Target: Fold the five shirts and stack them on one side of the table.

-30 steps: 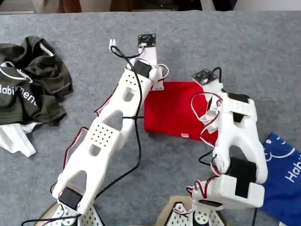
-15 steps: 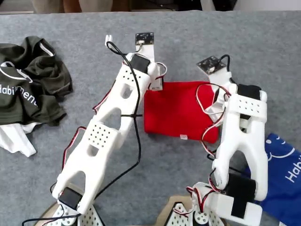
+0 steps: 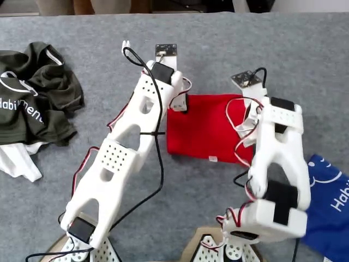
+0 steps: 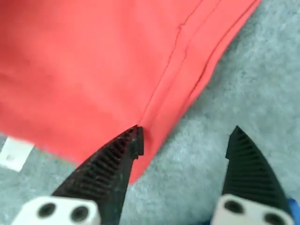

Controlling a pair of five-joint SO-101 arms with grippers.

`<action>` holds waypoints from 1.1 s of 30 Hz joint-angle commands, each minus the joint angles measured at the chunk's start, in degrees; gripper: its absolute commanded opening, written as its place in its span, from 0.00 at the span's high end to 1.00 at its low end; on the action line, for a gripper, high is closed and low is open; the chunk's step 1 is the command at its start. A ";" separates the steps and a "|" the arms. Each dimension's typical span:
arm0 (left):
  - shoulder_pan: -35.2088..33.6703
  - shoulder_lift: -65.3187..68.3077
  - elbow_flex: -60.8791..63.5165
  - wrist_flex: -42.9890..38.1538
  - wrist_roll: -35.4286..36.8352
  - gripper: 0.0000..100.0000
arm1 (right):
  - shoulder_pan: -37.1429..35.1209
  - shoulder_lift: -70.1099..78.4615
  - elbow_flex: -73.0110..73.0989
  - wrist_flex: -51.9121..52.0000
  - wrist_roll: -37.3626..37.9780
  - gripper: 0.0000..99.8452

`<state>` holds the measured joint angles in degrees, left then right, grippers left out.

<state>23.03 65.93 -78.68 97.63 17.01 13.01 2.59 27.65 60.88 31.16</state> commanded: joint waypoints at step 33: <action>-0.35 4.44 -0.18 -8.35 0.09 0.91 | -4.09 16.75 -14.73 2.20 -3.52 0.99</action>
<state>22.95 70.68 -78.68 90.07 16.92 10.02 18.86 15.34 62.02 28.26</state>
